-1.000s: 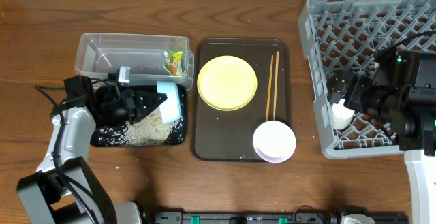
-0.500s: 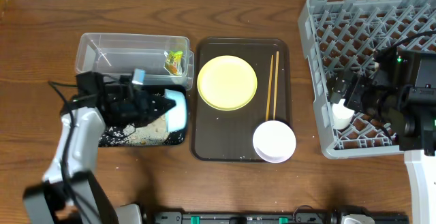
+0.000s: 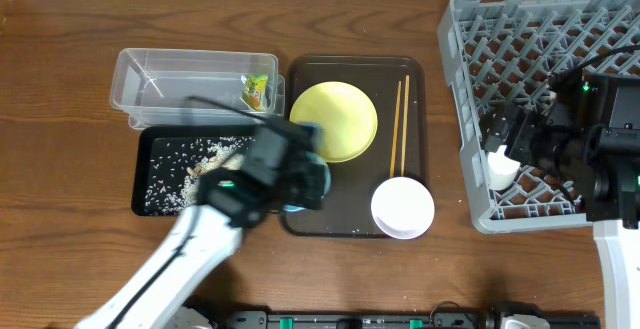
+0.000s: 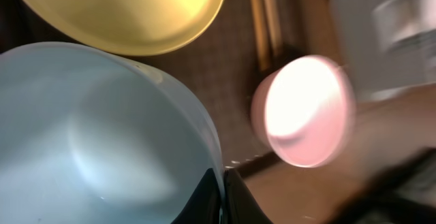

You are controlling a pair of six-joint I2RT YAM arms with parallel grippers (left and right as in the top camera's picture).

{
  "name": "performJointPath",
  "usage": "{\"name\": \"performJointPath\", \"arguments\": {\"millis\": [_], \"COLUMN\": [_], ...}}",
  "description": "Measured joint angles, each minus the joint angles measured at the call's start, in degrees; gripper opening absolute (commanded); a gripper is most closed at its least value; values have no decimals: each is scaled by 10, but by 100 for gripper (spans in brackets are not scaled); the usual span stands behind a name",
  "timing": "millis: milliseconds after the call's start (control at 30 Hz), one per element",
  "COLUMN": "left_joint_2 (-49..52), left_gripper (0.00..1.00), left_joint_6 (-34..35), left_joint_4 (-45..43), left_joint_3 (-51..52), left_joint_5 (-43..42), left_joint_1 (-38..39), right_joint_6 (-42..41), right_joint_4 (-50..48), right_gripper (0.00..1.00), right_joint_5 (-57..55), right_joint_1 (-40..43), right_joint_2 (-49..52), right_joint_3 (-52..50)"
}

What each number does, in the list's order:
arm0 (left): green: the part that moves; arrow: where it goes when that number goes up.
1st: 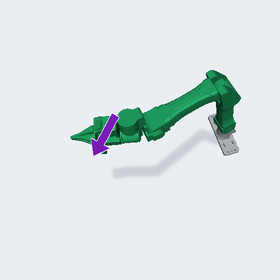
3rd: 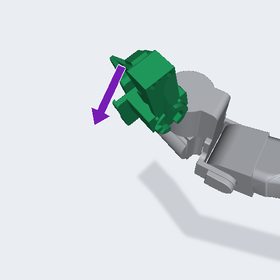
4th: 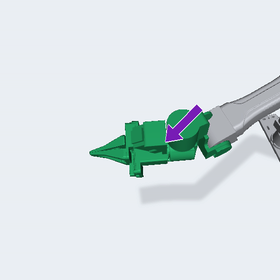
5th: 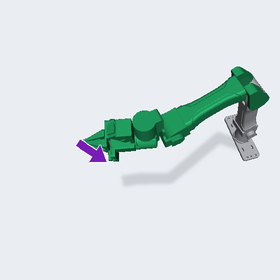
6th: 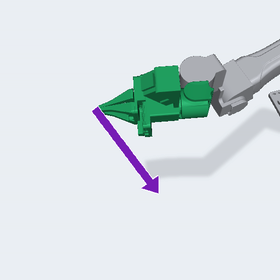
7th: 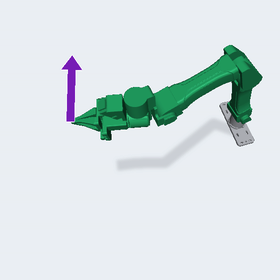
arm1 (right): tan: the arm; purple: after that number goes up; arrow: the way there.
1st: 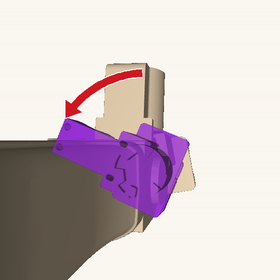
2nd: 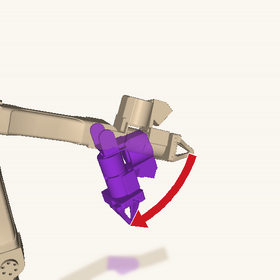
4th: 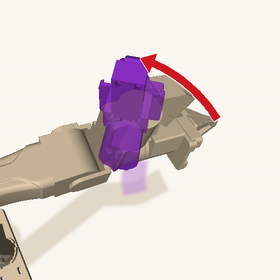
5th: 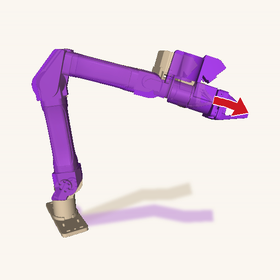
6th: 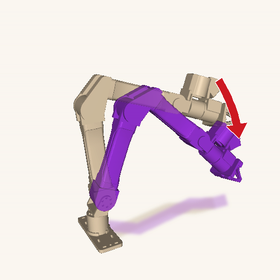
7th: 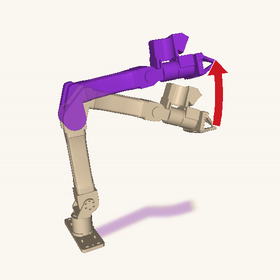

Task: Sort waste into correct bins and load items into the dishwasher rack
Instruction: 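Set the empty blue bowl back on the brown tray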

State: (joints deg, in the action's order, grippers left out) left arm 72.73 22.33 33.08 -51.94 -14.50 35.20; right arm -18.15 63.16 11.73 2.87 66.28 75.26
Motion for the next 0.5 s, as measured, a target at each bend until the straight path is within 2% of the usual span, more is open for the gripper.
{"name": "performJointPath", "arguments": {"millis": [167,333,367,400,500], "left_joint_2": [90,130,130,130,125], "left_gripper": [8,17,27,43,73], "left_joint_6": [19,30,32,31,35], "left_joint_4": [-43,-57,-57,-57,-60], "left_joint_3": [0,0,0,0,0], "left_joint_5": [107,144,148,151,160], "left_joint_1": [72,82,82,82,82], "right_joint_6": [0,0,0,0,0], "right_joint_4": [0,0,0,0,0], "right_gripper": [99,99,99,99,99], "right_joint_5": [0,0,0,0,0], "right_joint_1": [0,0,0,0,0], "right_joint_2": [0,0,0,0,0], "right_joint_3": [0,0,0,0,0]}}
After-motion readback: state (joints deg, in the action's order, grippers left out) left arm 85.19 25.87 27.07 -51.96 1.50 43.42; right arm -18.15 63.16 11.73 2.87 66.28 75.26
